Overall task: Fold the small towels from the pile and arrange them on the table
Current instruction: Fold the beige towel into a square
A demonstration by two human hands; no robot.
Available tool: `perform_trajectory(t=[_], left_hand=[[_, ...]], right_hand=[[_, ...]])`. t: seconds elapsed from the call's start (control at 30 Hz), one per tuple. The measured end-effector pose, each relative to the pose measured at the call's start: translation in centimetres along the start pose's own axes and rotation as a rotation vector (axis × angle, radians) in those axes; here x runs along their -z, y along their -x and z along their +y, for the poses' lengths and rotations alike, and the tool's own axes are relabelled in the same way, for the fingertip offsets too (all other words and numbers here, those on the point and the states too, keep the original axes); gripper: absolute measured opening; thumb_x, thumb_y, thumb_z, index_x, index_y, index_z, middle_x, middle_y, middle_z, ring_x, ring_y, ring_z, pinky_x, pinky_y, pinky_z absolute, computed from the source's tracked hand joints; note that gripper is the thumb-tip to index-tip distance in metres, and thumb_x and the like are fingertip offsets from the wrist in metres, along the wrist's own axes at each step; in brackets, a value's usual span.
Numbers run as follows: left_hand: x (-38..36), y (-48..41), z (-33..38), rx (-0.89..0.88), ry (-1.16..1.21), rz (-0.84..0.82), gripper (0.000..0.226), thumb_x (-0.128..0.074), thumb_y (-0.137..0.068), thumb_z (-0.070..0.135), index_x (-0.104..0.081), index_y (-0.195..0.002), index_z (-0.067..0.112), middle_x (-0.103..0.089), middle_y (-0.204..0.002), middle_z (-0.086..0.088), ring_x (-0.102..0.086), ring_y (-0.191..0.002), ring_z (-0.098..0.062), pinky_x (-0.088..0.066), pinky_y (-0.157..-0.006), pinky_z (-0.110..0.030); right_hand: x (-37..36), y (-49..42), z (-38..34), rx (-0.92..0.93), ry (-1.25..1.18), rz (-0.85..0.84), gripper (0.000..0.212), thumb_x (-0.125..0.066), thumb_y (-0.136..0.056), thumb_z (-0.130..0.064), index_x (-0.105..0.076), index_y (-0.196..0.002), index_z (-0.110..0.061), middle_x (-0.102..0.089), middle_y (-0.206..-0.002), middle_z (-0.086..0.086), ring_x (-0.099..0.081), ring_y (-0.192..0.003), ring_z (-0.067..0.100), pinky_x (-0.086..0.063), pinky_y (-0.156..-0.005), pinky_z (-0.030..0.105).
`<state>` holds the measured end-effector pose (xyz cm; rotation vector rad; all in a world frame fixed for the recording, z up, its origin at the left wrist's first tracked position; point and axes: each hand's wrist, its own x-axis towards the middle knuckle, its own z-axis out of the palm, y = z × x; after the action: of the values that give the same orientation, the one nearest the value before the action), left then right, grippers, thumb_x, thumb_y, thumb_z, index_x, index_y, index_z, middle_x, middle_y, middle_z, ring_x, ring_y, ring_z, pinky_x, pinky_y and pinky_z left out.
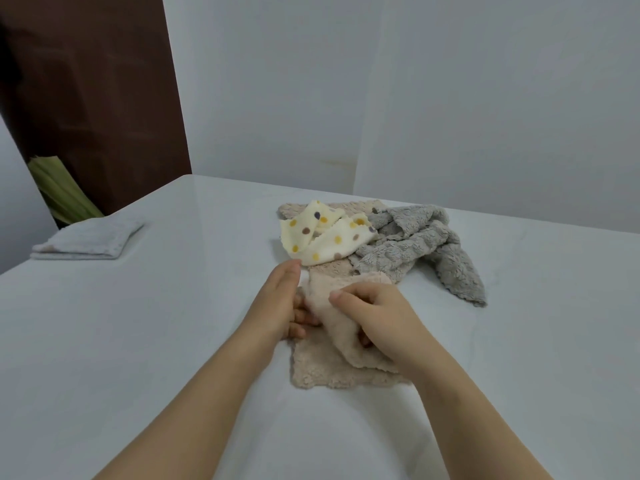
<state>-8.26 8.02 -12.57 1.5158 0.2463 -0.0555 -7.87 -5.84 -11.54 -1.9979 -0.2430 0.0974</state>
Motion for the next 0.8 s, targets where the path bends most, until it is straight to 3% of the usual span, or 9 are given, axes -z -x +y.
perform_trajectory(t=[0.1,0.17,0.23,0.3,0.4,0.53,0.6,0.7,0.8], left_hand=[[0.2,-0.2,-0.7,-0.060,-0.104,0.011,0.021,-0.041,-0.096,0.035,-0.054,-0.114,0.035,-0.061,-0.078,0.001,-0.054,-0.062,-0.013,-0.041,-0.053,-0.023],[0.4,-0.3,-1.0,-0.098,-0.176,0.005,0.016,-0.056,-0.091,0.024,-0.062,-0.104,0.031,-0.058,-0.076,0.005,-0.053,-0.063,-0.008,-0.039,-0.056,-0.019],[0.4,-0.3,-1.0,-0.120,-0.205,-0.005,0.016,-0.062,-0.086,0.012,-0.065,-0.092,0.027,-0.059,-0.083,0.004,-0.052,-0.066,-0.005,-0.039,-0.058,-0.017],[0.6,-0.2,-0.9,-0.121,-0.215,0.006,0.020,-0.062,-0.085,0.005,-0.064,-0.087,0.025,-0.059,-0.084,0.004,-0.051,-0.064,-0.005,-0.040,-0.054,-0.013],[1.2,0.1,-0.6,-0.102,-0.310,-0.009,0.019,-0.062,-0.084,0.006,-0.063,-0.089,0.024,-0.059,-0.084,0.003,-0.052,-0.060,-0.008,-0.044,-0.051,-0.013],[1.2,0.5,-1.0,-0.342,-0.992,0.199,0.023,-0.056,-0.084,0.023,-0.060,-0.105,0.029,-0.049,-0.115,0.008,-0.049,-0.102,-0.010,-0.042,-0.080,-0.023],[0.6,0.8,-0.9,-0.511,-0.950,0.301,0.034,-0.046,-0.085,0.032,-0.056,-0.117,0.027,-0.043,-0.128,0.008,-0.039,-0.121,-0.012,-0.036,-0.095,-0.028],[-0.3,0.4,-1.8,-0.499,-1.047,0.053,0.054,-0.030,-0.088,0.041,-0.033,-0.140,0.027,-0.018,-0.154,0.006,-0.010,-0.143,-0.012,-0.013,-0.115,-0.033],[0.1,-0.3,-3.3,-0.321,-1.346,-0.128,0.056,-0.022,-0.097,0.048,-0.006,-0.148,0.031,0.004,-0.157,0.013,0.009,-0.145,-0.011,0.003,-0.118,-0.040]], right_hand=[[0.6,0.5,-0.1,-0.001,-0.136,0.070,0.030,-0.055,-0.089,-0.031,-0.068,-0.078,-0.006,-0.057,-0.054,-0.005,-0.049,-0.039,0.000,-0.041,-0.046,0.016],[1.4,0.5,0.4,0.099,-0.112,0.274,0.021,-0.058,-0.087,-0.028,-0.069,-0.074,-0.017,-0.064,-0.062,-0.006,-0.054,-0.049,0.002,-0.045,-0.055,0.023],[2.0,0.7,1.2,0.149,0.031,0.387,0.017,-0.059,-0.086,-0.024,-0.065,-0.071,-0.028,-0.064,-0.067,-0.009,-0.055,-0.061,0.001,-0.044,-0.064,0.016],[2.2,1.1,2.1,0.159,0.184,0.354,0.021,-0.060,-0.085,-0.021,-0.060,-0.068,-0.033,-0.061,-0.068,-0.014,-0.052,-0.066,-0.003,-0.037,-0.062,0.007],[2.2,1.1,3.2,0.183,0.364,0.239,0.019,-0.060,-0.083,-0.019,-0.060,-0.071,-0.033,-0.062,-0.074,-0.012,-0.053,-0.077,0.004,-0.036,-0.067,0.011],[2.1,1.1,3.5,0.256,0.485,0.288,0.020,-0.051,-0.078,-0.036,-0.067,-0.075,-0.024,-0.063,-0.073,-0.011,-0.053,-0.078,0.013,-0.040,-0.072,0.027],[1.8,1.1,3.4,0.362,0.509,0.372,0.040,-0.040,-0.074,-0.045,-0.070,-0.087,-0.022,-0.067,-0.090,-0.010,-0.055,-0.091,0.017,-0.038,-0.081,0.030],[0.9,1.1,3.7,0.258,0.670,0.146,0.074,-0.018,-0.068,-0.061,-0.052,-0.127,-0.032,-0.042,-0.143,-0.013,-0.030,-0.133,0.014,-0.020,-0.103,0.031],[0.8,1.0,4.6,0.136,0.724,-0.030,0.074,-0.017,-0.074,-0.063,-0.029,-0.142,-0.035,-0.016,-0.154,-0.018,-0.004,-0.142,0.005,-0.005,-0.111,0.027]])
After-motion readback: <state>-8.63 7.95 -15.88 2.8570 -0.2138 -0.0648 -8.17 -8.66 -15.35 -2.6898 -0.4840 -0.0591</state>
